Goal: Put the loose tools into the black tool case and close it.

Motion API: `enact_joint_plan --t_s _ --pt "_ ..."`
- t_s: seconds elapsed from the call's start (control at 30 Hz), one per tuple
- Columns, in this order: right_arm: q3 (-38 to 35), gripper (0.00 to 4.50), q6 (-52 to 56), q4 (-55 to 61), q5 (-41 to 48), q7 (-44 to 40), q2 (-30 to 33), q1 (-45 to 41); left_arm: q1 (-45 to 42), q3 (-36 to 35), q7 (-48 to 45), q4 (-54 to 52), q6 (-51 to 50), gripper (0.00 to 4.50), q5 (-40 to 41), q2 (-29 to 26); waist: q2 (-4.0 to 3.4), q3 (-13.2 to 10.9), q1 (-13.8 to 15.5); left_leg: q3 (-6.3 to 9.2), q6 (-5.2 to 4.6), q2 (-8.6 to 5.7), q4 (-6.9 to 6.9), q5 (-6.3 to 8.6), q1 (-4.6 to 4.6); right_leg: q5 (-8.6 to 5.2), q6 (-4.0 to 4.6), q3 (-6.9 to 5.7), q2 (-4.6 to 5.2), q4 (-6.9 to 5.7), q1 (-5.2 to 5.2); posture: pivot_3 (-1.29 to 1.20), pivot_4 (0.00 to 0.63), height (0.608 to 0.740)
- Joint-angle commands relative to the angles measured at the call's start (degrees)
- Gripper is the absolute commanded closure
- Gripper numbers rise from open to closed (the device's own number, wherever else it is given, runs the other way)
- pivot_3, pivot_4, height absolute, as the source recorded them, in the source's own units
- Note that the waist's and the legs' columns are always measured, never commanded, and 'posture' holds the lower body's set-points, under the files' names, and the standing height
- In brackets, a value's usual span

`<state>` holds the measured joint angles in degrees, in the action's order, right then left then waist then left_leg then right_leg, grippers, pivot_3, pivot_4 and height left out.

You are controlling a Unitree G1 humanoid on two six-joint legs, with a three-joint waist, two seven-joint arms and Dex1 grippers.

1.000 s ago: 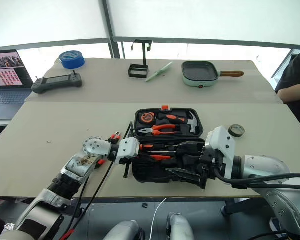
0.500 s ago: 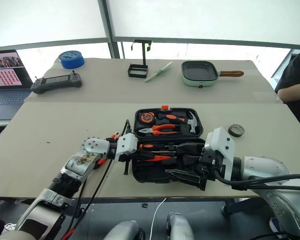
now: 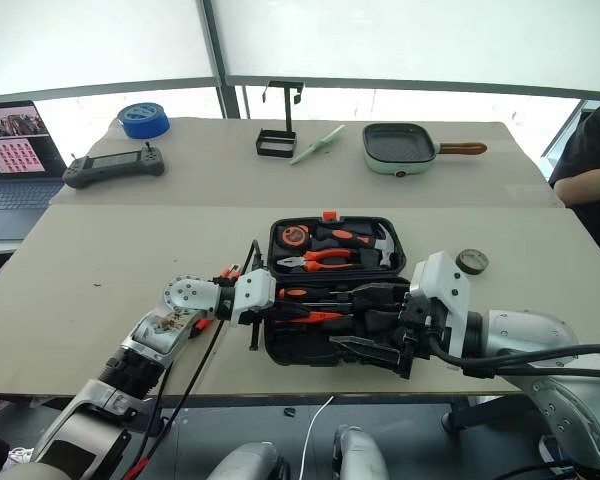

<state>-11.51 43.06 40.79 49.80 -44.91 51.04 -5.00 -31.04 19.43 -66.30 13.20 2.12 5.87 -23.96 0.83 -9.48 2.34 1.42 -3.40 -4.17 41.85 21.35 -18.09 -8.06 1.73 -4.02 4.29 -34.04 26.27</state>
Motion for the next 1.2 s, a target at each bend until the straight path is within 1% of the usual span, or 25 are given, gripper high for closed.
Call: enact_joint_plan --t_s 0.03,0.07,0.13,0.17,0.23,0.27,0.3,0.37,0.43,0.5,0.6,0.7,0.77,0.83,0.9,0.97,1.07,1.13,1.2 --pt "0.77 0.00 -0.41 -0.42 0.09 -0.53 -0.03 -1.65 2.52 1.36 -0.48 -0.43 -2.62 4.42 -1.77 -1.73 0.01 0.01 -0.05 0.00 0.00 0.00 0.00 0.00 0.00 0.00 0.00 0.00 0.00 0.00 0.00 0.00 0.150 0.740" --pt "1.13 0.00 -0.57 -0.64 -0.16 -0.74 -0.02 -1.98 2.72 1.17 -0.47 -1.01 -2.86 4.42 -1.72 -2.09 0.01 0.02 -0.06 0.00 0.00 0.00 0.00 0.00 0.01 0.00 0.00 0.00 0.00 0.00 0.00 0.00 0.150 0.740" --pt "1.90 0.00 -0.89 -1.38 -0.40 -1.20 -0.06 -3.38 2.17 -1.65 -0.72 -5.13 -7.14 3.91 1.31 -3.66 0.01 0.03 -0.12 0.00 0.00 0.00 -0.01 0.00 0.01 0.00 0.00 0.00 0.00 0.00 0.00 0.00 0.150 0.740" --pt "2.16 0.00 -0.94 -1.80 -0.28 -1.41 -0.12 -4.21 1.32 -4.17 -0.07 -8.22 -11.26 3.78 3.98 -4.51 0.01 0.02 -0.18 0.00 0.00 0.00 -0.01 0.00 0.00 0.00 0.00 0.00 0.00 0.00 0.02 0.00 0.150 0.740" --pt "2.80 0.00 -1.25 -2.46 -0.49 -2.16 -0.16 -5.42 0.03 -8.80 1.04 -13.58 -19.53 3.05 9.26 -6.40 0.03 0.01 -0.40 0.00 0.00 0.01 -0.01 0.00 -0.05 0.00 0.00 0.00 -0.03 -0.01 0.08 0.00 0.150 0.740" --pt "3.45 0.00 -1.72 -3.01 -1.07 -2.94 -0.18 -6.10 -0.68 -12.73 2.13 -16.93 -25.61 2.60 13.09 -8.34 0.05 0.00 -0.44 0.00 0.00 0.02 -0.01 0.00 -0.08 0.00 0.00 0.00 -0.05 -0.02 0.11 0.00 0.150 0.740" --pt "3.92 0.00 -2.04 -3.39 -1.53 -3.50 -0.20 -6.54 -1.06 -15.27 2.92 -19.17 -29.80 2.27 15.59 -9.69 0.11 -0.04 -0.61 0.00 0.00 0.03 -0.01 0.00 -0.11 0.00 0.00 -0.01 -0.06 -0.02 0.15 0.00 0.150 0.740" --pt "5.33 0.00 -2.77 -4.95 -2.33 -5.16 -0.59 -8.11 0.48 -23.57 4.54 -24.22 -39.56 1.49 21.98 -15.21 0.12 -0.05 -1.02 0.02 0.01 0.05 -0.01 0.00 -0.19 0.00 0.01 -0.02 -0.09 -0.02 0.25 0.00 0.150 0.740" --pt "6.53 0.00 -3.00 -6.54 -2.40 -6.68 -1.02 -9.86 5.01 -30.82 5.23 -27.73 -46.33 0.78 25.64 -20.98 0.09 -0.04 -1.92 0.02 0.02 0.05 -0.06 0.00 -0.20 -0.01 0.00 -0.02 -0.10 -0.01 0.30 0.00 0.150 0.740" --pt "7.42 0.00 -3.54 -7.64 -2.92 -8.37 -1.21 -11.00 12.45 -36.49 5.14 -30.40 -48.07 0.07 25.69 -25.83 0.03 -0.02 -2.45 -0.04 0.03 0.03 -0.19 0.00 -0.09 -0.01 0.00 0.06 -0.17 -0.01 0.31 0.00 0.150 0.740" --pt "8.01 0.00 -3.71 -8.77 -3.15 -10.20 -1.46 -12.04 22.21 -43.07 5.02 -33.08 -49.53 0.07 25.58 -30.10 0.03 -0.08 -2.61 -0.05 0.07 0.01 -0.42 0.00 0.05 -0.01 0.01 0.03 -0.19 0.06 0.28 0.00 0.150 0.740" --pt "8.27 0.00 -3.42 -9.24 -2.71 -12.23 -1.38 -12.66 31.71 -48.67 4.59 -36.06 -49.47 0.07 24.42 -32.54 0.05 -0.11 -2.21 -0.04 0.15 0.01 -0.42 0.00 0.03 -0.04 0.05 -0.01 -0.20 0.07 0.29 0.00 0.150 0.740" --pt "8.56 0.00 -3.30 -9.29 -2.81 -12.91 -1.53 -13.06 34.14 -49.66 5.51 -37.23 -49.71 0.07 24.43 -33.25 0.04 -0.13 -1.54 -0.04 0.20 0.01 -0.42 0.00 0.07 -0.05 0.06 -0.01 -0.18 0.09 0.21 0.00 0.150 0.740" --pt "8.81 0.00 -3.23 -9.17 -2.89 -13.38 -1.72 -13.33 34.35 -49.01 7.04 -38.06 -50.51 0.07 24.64 -33.68 0.02 -0.14 -1.09 -0.02 0.54 0.00 -0.42 0.17 0.13 -0.06 0.06 -0.03 -0.12 0.08 0.12 0.00 0.150 0.740" --pt "8.98 0.00 -3.11 -9.00 -3.02 -13.42 -1.99 -13.47 32.19 -46.16 10.04 -39.01 -53.38 0.07 25.35 -33.59 0.02 -0.14 -1.03 -0.02 0.57 0.00 -0.42 0.18 0.23 -0.06 0.05 0.00 -0.08 0.06 0.03 0.00 0.150 0.740" --pt "9.23 0.00 -2.94 -8.68 -3.18 -13.16 -2.33 -13.59 28.64 -41.79 13.63 -39.94 -57.09 0.07 25.79 -32.68 0.03 -0.14 -1.00 -0.02 0.55 0.00 -0.42 0.17 0.26 -0.06 0.05 0.03 -0.09 0.02 0.03 0.00 0.150 0.740" --pt "9.06 0.00 -2.79 -7.54 -3.22 -12.01 -2.71 -12.76 19.42 -32.35 21.96 -39.32 -66.53 0.07 24.64 -29.11 0.03 -0.13 -0.87 -0.01 0.51 -0.02 -0.44 0.14 0.27 -0.06 0.05 0.04 -0.08 0.00 0.03 0.00 0.150 0.740" --pt "8.68 0.00 -2.71 -6.59 -3.10 -11.24 -2.74 -11.61 14.73 -28.24 26.77 -37.54 -72.77 0.07 23.28 -27.09 0.04 -0.12 -1.03 -0.01 0.48 -0.04 -0.43 0.12 0.27 -0.05 0.06 0.05 -0.09 -0.01 0.03 0.00 0.150 0.740" --pt "8.21 0.00 -2.35 -5.63 -2.51 -10.50 -2.76 -10.60 12.07 -25.61 28.72 -36.80 -74.38 0.07 22.73 -25.84 0.04 -0.12 -1.55 -0.01 0.35 -0.05 -0.44 0.04 0.27 -0.05 0.07 0.03 -0.11 -0.01 0.05 0.00 0.150 0.740"
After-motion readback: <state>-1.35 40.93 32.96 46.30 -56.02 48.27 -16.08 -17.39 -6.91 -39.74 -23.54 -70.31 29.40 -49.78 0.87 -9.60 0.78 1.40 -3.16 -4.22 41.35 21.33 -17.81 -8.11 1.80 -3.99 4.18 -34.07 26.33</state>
